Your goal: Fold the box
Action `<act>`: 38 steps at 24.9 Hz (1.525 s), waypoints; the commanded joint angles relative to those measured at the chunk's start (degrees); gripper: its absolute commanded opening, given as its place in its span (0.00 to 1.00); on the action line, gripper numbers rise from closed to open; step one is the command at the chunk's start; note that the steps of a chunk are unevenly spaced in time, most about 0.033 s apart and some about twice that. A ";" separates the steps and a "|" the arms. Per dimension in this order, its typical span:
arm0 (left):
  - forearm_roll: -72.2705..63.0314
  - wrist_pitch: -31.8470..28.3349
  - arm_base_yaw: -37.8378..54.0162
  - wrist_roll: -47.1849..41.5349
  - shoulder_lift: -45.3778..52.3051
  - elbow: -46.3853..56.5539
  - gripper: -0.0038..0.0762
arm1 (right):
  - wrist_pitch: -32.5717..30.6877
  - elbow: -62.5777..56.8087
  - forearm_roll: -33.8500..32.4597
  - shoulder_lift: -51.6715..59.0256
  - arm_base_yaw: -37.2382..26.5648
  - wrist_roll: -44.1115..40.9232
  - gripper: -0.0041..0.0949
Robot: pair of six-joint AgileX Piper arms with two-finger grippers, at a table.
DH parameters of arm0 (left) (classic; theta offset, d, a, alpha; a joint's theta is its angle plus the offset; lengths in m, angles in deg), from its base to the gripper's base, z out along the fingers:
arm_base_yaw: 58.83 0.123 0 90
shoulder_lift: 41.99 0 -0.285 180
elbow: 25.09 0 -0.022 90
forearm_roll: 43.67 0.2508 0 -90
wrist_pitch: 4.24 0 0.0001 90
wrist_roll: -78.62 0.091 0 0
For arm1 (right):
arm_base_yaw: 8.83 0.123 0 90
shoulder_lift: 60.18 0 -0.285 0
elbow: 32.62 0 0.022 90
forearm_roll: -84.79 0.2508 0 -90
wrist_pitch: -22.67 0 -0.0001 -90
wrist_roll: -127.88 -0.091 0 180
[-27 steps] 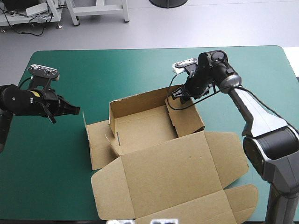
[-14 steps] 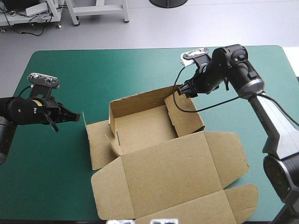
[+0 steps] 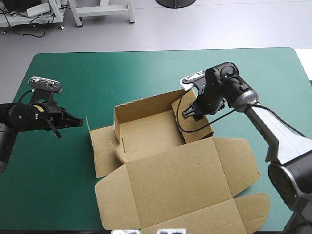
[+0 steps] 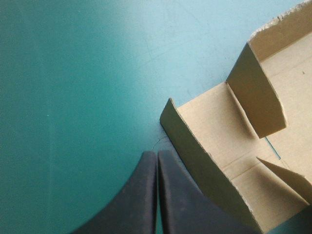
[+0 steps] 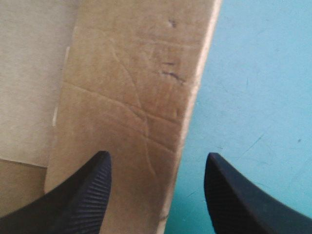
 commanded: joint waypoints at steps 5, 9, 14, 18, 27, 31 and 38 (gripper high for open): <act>-2.25 -2.57 -0.39 -0.38 1.38 -1.53 0.04 | 0.82 1.44 -0.79 -1.08 -0.12 -1.44 0.58; -2.25 -2.52 -0.39 -0.27 1.38 -1.53 0.04 | 1.34 1.44 2.47 -2.92 -0.12 -1.59 0.58; -2.75 -2.43 -0.39 -0.12 1.38 -1.53 0.04 | 2.95 1.54 2.47 -3.49 -0.12 -1.59 0.58; -2.75 -2.43 -0.39 -0.12 1.38 -1.53 0.04 | 3.60 1.89 2.61 -3.76 -0.12 -1.98 0.58; -2.75 -2.05 -0.39 -0.12 1.38 -1.53 0.04 | 3.63 1.99 2.21 -4.79 -0.12 -2.62 0.18; -2.51 -1.94 -0.39 -0.12 1.38 -1.53 0.04 | 0.86 5.49 -4.90 -4.16 -0.12 -2.62 0.03; -0.15 -4.54 -0.28 -0.40 -0.20 -1.53 0.04 | -0.68 19.39 3.16 1.74 -10.56 0.89 0.02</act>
